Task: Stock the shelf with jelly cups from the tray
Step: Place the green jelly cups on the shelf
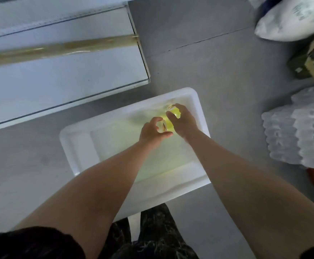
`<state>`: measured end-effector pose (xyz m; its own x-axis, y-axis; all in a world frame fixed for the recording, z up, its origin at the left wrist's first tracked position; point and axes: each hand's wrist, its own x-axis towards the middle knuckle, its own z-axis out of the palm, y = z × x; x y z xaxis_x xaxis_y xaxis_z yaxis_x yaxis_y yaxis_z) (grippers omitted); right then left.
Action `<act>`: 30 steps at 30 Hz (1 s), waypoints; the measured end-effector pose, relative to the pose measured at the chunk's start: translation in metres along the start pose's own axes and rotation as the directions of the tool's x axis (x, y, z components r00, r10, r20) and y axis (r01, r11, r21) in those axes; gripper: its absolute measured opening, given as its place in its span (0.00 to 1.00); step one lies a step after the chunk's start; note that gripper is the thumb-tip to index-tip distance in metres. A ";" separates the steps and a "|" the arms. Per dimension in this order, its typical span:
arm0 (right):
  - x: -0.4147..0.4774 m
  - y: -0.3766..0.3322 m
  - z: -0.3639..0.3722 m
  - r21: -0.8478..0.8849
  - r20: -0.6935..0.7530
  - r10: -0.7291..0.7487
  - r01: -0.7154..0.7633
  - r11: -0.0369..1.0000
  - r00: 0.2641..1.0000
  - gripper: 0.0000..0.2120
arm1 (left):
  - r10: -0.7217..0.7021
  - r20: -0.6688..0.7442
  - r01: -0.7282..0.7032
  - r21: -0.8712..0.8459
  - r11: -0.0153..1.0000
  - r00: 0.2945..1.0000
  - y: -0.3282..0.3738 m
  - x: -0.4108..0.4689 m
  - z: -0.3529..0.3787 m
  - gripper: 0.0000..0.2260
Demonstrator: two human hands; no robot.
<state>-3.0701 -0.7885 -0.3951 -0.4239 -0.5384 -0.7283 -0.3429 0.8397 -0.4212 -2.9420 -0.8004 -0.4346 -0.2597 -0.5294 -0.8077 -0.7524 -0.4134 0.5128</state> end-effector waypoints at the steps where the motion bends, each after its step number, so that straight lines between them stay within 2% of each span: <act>1: 0.003 0.002 0.003 0.019 -0.027 0.002 -0.001 1.000 1.000 0.26 | 0.001 0.007 -0.001 -0.001 1.000 1.000 -0.002 0.005 0.003 0.31; 5: 0.010 0.008 0.012 0.045 -0.090 -0.030 0.034 0.998 0.995 0.20 | 0.002 0.006 -0.002 -0.001 1.000 1.000 -0.011 0.020 0.013 0.33; 9: 0.018 0.007 0.017 0.041 -0.097 -0.037 0.041 0.998 0.995 0.15 | 0.017 -0.023 -0.017 0.015 1.000 1.000 -0.016 0.027 0.020 0.31; 16: 0.028 0.010 0.026 -0.010 -0.059 -0.008 0.007 1.000 0.998 0.22 | 0.012 0.019 -0.012 0.008 1.000 1.000 -0.036 0.021 -0.002 0.26; 23: 0.027 0.015 0.051 -0.130 0.037 0.008 -0.003 0.991 0.999 0.28 | -0.134 -0.023 0.131 -0.104 0.986 0.991 -0.083 -0.009 -0.040 0.23; 30: -0.010 0.014 0.048 0.180 0.060 0.153 -0.161 0.970 0.986 0.29 | -0.139 -0.052 0.128 -0.178 0.976 0.989 -0.096 -0.038 -0.059 0.24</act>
<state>-3.0308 -0.7679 -0.4200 -0.4204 -0.3984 -0.8152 -0.1134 0.9145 -0.3885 -2.8242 -0.7844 -0.4364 -0.1205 -0.5042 -0.8551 -0.6599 -0.6029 0.4484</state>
